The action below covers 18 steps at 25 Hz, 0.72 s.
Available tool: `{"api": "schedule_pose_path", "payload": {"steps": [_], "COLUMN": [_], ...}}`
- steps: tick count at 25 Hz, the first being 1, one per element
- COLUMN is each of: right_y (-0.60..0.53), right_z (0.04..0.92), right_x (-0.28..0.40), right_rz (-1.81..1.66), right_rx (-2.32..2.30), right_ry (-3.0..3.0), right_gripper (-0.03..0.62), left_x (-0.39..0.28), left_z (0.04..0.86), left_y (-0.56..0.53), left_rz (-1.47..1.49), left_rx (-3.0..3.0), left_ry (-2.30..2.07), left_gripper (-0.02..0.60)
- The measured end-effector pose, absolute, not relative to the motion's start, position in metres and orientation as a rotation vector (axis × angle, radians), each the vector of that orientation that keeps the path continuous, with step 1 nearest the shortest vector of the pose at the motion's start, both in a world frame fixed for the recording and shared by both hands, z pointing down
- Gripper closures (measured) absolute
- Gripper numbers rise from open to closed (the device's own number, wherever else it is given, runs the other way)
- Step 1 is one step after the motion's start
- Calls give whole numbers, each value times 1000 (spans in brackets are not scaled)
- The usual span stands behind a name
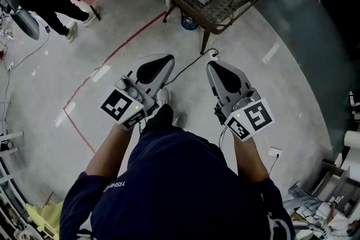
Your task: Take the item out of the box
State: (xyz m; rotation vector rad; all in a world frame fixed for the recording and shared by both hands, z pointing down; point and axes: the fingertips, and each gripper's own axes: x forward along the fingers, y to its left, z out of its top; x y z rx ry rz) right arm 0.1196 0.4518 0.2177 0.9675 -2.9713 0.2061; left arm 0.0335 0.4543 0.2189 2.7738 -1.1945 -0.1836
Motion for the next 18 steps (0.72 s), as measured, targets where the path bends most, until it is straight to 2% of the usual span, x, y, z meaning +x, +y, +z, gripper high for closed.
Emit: {"api": "schedule_pose_path", "payload": {"steps": [18], "right_y": [277], "right_z": [216], "right_x": [40], "right_rz": [249], "right_rx": [1076], "right_ry": [-2928], "right_gripper": [572], "left_x": [-50], "left_z": [216], "left_y": [273], "left_rz": [-168], "left_rx": [2778], "left_ry": [-1105], "left_gripper": [577]}}
